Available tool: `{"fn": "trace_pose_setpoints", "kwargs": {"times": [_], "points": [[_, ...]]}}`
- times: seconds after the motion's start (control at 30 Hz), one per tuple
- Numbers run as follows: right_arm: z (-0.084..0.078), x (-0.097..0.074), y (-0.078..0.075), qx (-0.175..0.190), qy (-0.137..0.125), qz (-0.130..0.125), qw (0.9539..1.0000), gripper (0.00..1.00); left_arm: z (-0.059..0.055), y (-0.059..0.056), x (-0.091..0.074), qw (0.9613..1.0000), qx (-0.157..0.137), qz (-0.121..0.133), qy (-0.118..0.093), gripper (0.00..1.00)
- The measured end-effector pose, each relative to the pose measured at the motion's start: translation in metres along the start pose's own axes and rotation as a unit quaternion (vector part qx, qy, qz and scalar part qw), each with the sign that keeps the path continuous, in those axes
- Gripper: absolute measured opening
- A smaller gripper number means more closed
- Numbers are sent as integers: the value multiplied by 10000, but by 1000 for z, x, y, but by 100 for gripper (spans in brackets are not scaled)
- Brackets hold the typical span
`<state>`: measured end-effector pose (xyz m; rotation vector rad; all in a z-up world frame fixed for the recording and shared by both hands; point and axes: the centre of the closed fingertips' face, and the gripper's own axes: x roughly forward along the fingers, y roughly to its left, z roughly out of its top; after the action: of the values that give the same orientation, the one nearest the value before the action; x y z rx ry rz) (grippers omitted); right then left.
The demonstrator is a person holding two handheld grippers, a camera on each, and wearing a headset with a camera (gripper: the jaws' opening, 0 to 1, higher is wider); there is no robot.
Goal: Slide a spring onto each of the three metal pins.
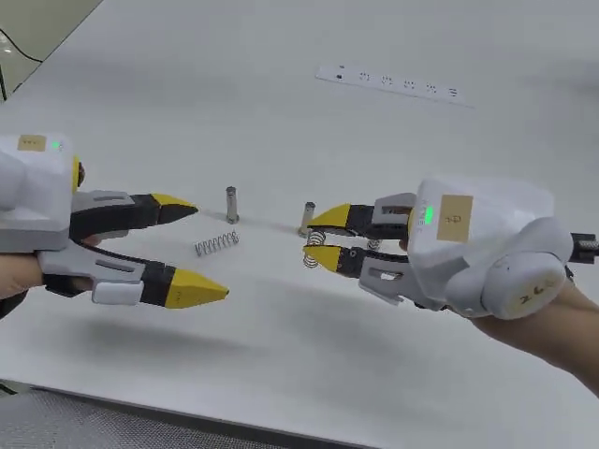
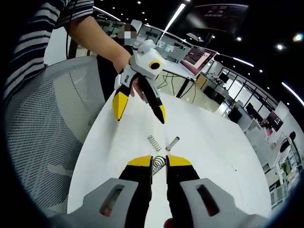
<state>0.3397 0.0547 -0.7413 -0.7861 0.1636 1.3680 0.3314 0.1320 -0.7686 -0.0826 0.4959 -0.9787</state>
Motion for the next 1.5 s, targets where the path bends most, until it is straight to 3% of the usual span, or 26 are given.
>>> {"fn": "trace_pose_setpoints", "kwargs": {"times": [0.27, 0.57, 0.97, 1.23, 1.5], "points": [[-7, 2, -9, 1, 72, -78, 9999, 8, -4, 5, -4, 9998, -48, 198, -56, 98], [-11, 6, -28, 142, 101, -288, 9994, 8, -7, 12, -12, 9995, -40, 310, -81, 98], [-15, 6, -64, 739, -66, -732, 9945, 8, -14, 16, -20, 9992, -52, 382, -78, 98], [-16, 11, -77, 941, -107, -834, 9920, 8, -16, 17, -22, 9991, -65, 419, -55, 97], [-20, 20, -79, 911, -5, -758, 9929, 8, -14, 16, -21, 9991, -69, 416, -97, 97]]}}
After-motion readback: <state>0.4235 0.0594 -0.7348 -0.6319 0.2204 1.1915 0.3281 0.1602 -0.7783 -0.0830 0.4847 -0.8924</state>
